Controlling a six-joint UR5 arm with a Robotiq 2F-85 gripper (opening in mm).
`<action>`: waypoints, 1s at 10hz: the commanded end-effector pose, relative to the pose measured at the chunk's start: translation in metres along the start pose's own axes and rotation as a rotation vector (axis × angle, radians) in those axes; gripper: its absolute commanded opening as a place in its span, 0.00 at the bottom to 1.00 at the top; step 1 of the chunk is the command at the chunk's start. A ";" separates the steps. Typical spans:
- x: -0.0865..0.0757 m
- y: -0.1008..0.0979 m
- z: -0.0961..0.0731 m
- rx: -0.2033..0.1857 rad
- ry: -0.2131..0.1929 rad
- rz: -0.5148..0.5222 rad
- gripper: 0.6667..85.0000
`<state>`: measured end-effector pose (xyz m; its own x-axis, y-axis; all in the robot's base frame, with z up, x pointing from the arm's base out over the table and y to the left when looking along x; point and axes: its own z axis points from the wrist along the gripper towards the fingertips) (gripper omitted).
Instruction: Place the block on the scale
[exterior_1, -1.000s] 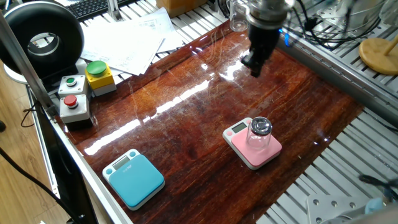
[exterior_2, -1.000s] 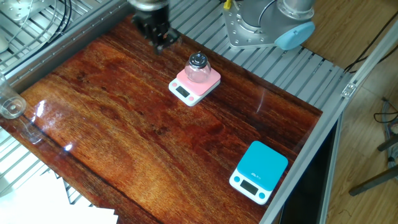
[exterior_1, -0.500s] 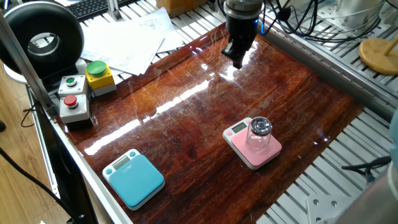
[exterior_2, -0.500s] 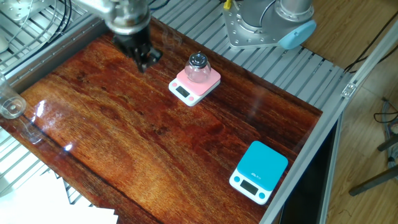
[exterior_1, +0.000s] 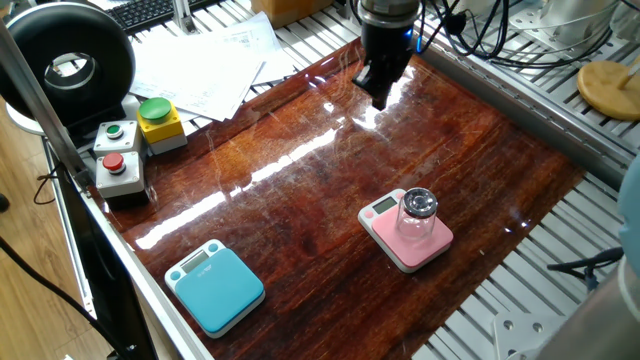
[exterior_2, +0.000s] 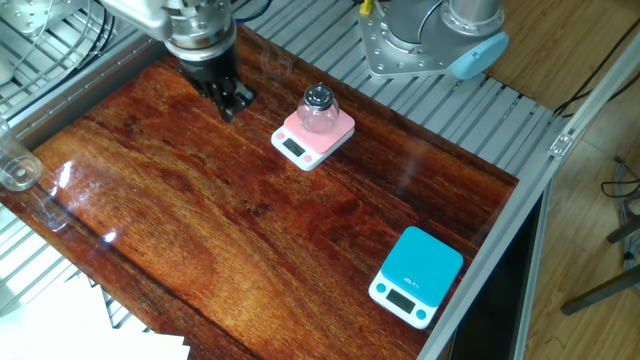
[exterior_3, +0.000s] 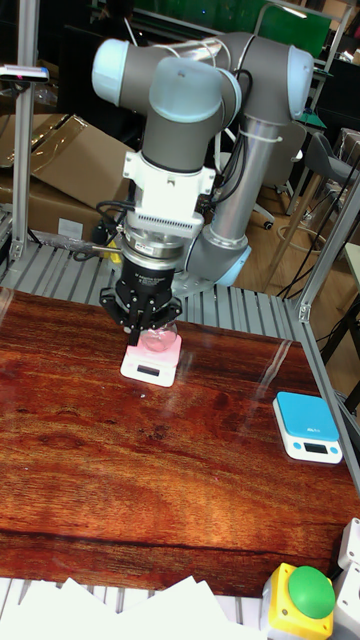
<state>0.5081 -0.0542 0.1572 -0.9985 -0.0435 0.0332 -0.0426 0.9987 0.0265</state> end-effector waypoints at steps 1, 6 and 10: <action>-0.015 0.007 -0.002 -0.033 -0.054 0.049 0.00; -0.057 0.024 0.007 -0.030 0.038 0.052 0.00; -0.068 0.003 0.025 0.018 0.013 0.100 0.00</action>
<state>0.5641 -0.0405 0.1396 -0.9979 0.0308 0.0578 0.0321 0.9993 0.0204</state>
